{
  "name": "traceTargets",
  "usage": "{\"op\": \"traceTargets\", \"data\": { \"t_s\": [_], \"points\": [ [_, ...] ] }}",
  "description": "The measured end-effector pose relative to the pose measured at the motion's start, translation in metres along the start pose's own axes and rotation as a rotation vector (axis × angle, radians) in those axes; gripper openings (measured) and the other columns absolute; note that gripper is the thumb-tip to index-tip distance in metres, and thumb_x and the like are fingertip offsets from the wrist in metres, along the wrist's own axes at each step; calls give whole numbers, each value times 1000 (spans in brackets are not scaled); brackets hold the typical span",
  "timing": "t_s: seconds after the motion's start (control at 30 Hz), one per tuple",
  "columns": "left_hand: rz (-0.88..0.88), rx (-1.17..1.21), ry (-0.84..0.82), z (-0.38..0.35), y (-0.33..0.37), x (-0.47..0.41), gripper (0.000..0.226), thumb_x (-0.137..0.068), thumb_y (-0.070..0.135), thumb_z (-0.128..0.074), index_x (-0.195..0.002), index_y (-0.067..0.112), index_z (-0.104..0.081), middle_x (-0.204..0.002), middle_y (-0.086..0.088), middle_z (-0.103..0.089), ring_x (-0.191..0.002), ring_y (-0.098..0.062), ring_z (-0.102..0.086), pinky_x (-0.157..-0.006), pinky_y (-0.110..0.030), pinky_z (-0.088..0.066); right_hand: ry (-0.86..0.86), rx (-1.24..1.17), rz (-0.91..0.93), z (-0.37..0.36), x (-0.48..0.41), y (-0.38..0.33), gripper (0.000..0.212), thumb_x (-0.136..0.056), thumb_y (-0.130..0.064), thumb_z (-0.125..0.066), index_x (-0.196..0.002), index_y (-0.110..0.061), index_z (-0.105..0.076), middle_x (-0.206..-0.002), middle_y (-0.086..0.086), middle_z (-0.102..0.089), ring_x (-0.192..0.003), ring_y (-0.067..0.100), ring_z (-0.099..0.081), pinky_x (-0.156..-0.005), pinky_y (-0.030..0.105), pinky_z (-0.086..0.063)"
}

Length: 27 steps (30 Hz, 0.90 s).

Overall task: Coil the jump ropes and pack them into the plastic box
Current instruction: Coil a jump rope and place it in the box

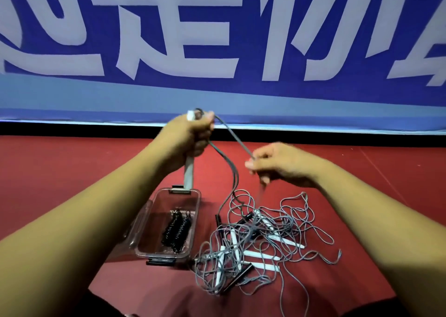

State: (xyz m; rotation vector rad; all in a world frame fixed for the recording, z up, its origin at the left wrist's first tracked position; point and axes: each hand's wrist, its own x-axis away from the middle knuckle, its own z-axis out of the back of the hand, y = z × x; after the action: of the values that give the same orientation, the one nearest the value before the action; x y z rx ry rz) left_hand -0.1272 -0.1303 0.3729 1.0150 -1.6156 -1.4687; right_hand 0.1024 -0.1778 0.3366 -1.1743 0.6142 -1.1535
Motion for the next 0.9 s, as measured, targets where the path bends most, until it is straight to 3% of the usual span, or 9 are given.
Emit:
{"op": "traceTargets", "data": {
  "t_s": [0.17,0.27,0.37,0.43,0.5,0.57,0.63,0.77,0.9],
  "points": [
    [9,166,342,45,0,-10,29,-103,24,-47,-75,17,-50,-54,6,-36,-36,-4,-24,-36,-17,-17,-157,112,-406,13,12,73,20,-96,-21,-59,-78,-12,-63,-81,16,-66,-77,24,-59,-62,27,-39],
    [113,-576,477,70,-10,-11,19,-94,24,-62,-85,7,-63,-60,-7,-56,-35,-12,-41,-38,-18,-29,-26,18,-312,11,9,60,22,-100,-19,-51,-87,-7,-63,-64,9,-60,-63,25,-62,-55,25,-44],
    [79,-1090,535,78,-19,-11,30,-81,20,-76,-107,10,-67,-84,-8,-70,-69,-22,-66,-61,-27,-46,46,-12,-113,-1,3,19,24,-100,-21,-52,-93,-2,-66,-52,1,-37,-45,14,-37,-48,24,-36],
    [-122,-849,523,59,-13,-7,34,-81,20,-77,-113,16,-67,-92,2,-71,-73,-13,-65,-60,-23,-42,40,-9,6,-11,2,-11,25,-99,-23,-54,-92,-3,-68,-53,-3,-32,-46,12,-26,-47,22,-28],
    [-166,-446,293,35,-2,-1,30,-85,29,-75,-112,21,-67,-93,5,-72,-58,-9,-58,-50,-21,-36,31,31,96,-21,4,-35,26,-98,-24,-55,-90,-4,-69,-52,-5,-33,-47,11,-27,-46,21,-28],
    [-66,-399,-47,15,6,8,30,-87,39,-69,-112,21,-66,-99,-1,-73,-56,-16,-56,-47,-20,-30,66,37,162,-26,4,-50,28,-98,-22,-55,-87,1,-67,-50,-7,-33,-46,12,-26,-45,21,-27],
    [-8,-484,-283,2,4,15,26,-90,37,-66,-95,12,-66,-77,-13,-64,-48,-19,-47,-44,-21,-26,124,-48,191,-24,3,-55,30,-98,-19,-55,-83,6,-60,-49,-6,-31,-46,13,-22,-47,23,-22],
    [-107,-204,-132,-4,7,10,26,-98,20,-54,-73,16,-52,-59,-1,-35,-41,-10,-24,-40,-17,-17,46,-25,152,-5,3,-31,24,-90,-25,-64,-81,-3,-63,-57,7,-47,-52,19,-43,-51,23,-37],
    [-147,15,104,13,11,-1,27,-102,24,-51,-75,18,-49,-64,3,-39,-40,-9,-24,-39,-17,-19,-142,149,-205,0,3,39,19,-90,-21,-64,-89,-2,-67,-93,26,-69,-85,28,-56,-79,30,-47]
  ]
}}
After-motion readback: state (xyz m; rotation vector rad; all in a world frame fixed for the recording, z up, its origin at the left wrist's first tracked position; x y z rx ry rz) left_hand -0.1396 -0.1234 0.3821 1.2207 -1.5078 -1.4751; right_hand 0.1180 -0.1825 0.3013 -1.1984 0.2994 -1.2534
